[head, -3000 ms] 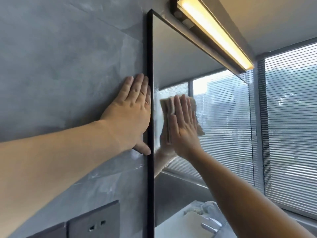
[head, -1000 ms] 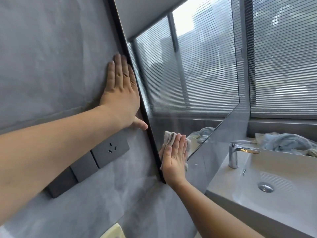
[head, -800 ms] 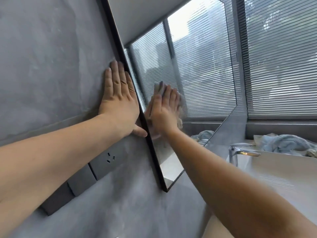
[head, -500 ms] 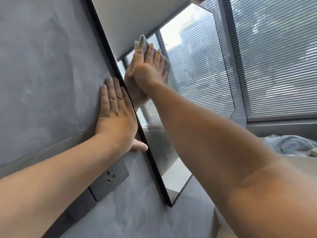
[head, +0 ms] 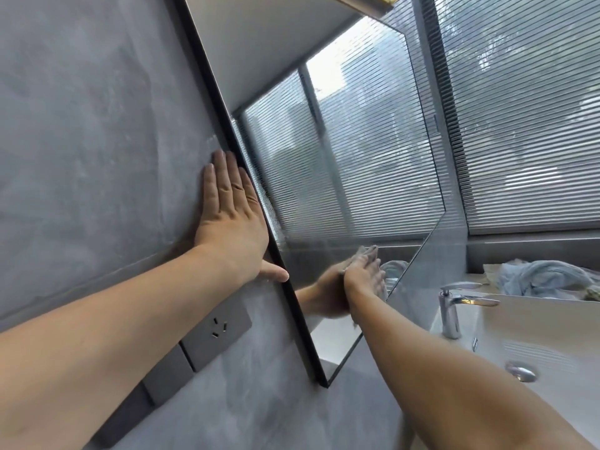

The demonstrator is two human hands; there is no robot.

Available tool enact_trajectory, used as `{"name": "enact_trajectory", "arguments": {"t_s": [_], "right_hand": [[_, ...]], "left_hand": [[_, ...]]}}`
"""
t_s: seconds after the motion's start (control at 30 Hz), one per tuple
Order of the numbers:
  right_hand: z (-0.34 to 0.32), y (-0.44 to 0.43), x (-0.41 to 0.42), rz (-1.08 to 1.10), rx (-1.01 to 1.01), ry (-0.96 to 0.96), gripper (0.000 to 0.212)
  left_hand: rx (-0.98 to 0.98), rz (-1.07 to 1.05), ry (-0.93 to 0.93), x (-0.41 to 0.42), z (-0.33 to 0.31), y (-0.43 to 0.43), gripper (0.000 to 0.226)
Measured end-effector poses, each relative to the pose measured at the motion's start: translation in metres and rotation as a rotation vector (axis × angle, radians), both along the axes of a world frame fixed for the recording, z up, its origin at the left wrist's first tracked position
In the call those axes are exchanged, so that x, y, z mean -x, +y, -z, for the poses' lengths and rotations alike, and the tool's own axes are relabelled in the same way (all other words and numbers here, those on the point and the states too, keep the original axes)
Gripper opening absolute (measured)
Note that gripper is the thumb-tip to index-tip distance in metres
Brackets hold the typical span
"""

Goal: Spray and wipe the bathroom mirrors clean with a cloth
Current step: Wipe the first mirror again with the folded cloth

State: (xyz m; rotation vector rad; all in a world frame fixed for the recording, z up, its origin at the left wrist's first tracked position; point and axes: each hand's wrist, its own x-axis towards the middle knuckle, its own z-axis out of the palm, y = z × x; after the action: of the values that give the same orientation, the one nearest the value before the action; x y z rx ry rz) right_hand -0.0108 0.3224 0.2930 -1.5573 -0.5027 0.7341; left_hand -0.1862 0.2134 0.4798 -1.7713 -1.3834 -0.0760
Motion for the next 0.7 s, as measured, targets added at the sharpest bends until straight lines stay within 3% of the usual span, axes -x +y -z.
{"name": "enact_trajectory", "arguments": {"t_s": [0.13,0.33,0.43,0.57,0.7], "right_hand": [[-0.048,0.000,-0.003,0.019,-0.039,0.038,0.066],[-0.225,0.020,-0.009,0.068,-0.340,-0.353,0.071],[-0.285,0.030,-0.017,0.055,-0.470,-0.454,0.072],[-0.277,0.058,-0.051,0.084,-0.467,-0.496,0.072],[-0.192,0.077,-0.094,0.064,-0.351,-0.426,0.064]], "left_hand": [[0.046,-0.041,-0.010,-0.002,-0.003,-0.003,0.170],[0.070,-0.063,0.000,-0.002,-0.005,0.002,0.168],[0.041,-0.048,0.021,-0.003,-0.003,0.002,0.159],[0.007,-0.087,0.035,-0.008,-0.007,-0.003,0.148],[-0.027,-0.106,0.081,-0.013,-0.021,-0.014,0.136]]}}
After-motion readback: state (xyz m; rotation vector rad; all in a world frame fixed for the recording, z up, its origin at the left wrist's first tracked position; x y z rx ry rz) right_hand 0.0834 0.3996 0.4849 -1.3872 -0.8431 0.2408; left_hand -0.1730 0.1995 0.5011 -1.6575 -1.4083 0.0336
